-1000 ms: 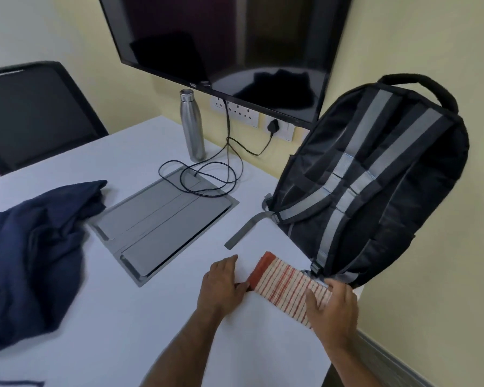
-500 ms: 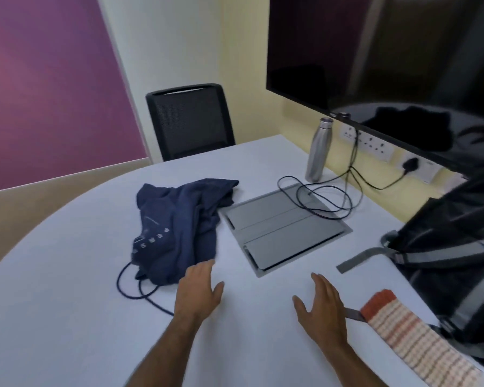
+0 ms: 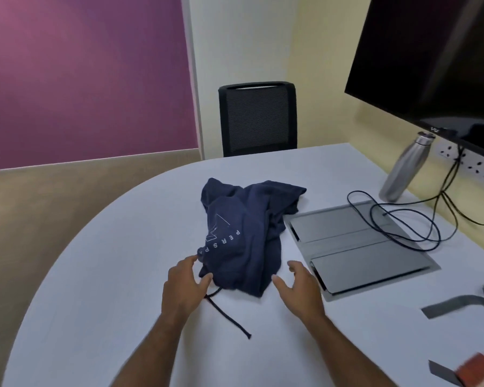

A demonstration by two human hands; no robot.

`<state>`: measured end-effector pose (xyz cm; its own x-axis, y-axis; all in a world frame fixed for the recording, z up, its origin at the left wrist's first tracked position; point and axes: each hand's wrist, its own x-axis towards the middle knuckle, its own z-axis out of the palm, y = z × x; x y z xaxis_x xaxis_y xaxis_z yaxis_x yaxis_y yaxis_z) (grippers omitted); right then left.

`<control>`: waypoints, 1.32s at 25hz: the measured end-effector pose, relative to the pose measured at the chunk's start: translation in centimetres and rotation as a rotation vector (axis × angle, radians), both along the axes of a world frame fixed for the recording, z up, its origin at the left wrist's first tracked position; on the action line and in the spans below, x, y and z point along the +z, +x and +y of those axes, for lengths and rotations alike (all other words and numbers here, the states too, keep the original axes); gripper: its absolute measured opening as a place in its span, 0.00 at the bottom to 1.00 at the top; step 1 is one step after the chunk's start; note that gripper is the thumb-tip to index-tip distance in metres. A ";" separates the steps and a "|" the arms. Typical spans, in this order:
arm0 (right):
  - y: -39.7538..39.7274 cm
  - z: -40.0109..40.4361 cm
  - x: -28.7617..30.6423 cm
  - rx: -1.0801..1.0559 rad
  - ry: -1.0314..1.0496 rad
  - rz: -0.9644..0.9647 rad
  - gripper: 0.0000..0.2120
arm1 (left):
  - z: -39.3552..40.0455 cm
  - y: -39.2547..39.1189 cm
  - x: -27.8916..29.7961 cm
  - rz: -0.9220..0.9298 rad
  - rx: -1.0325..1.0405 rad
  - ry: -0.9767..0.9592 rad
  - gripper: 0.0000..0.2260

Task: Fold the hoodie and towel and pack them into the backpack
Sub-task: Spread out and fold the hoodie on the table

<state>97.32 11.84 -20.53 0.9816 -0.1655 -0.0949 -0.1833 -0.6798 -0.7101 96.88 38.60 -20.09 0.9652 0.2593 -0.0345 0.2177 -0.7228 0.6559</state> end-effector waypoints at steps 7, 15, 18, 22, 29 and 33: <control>4.3 5.9 -1.3 0.043 0.295 0.207 0.18 | 0.9 4.0 -2.5 0.008 0.031 -0.343 0.18; 4.4 6.1 0.6 0.014 0.266 0.005 0.04 | 1.1 5.1 -2.4 -0.078 0.061 -0.175 0.13; 4.2 5.9 3.0 0.005 0.297 -0.132 0.05 | 0.4 5.1 -0.4 -0.175 0.080 -0.262 0.12; 4.6 5.3 8.3 0.004 0.326 -0.333 0.08 | -0.6 5.1 4.3 -0.331 0.120 -0.384 0.11; 4.4 5.1 19.3 0.017 0.351 -0.600 0.20 | -1.3 5.3 14.1 -0.643 0.119 -0.515 0.09; 3.9 5.2 24.6 -0.002 0.552 -0.658 0.22 | -0.6 5.2 19.4 -0.885 0.050 -0.571 0.12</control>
<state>101.25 17.07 4.08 0.8650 -0.2647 0.4264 0.3813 -0.2058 -0.9013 102.05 38.05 -0.70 0.6948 0.4664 0.5474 -0.4837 -0.2602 0.8356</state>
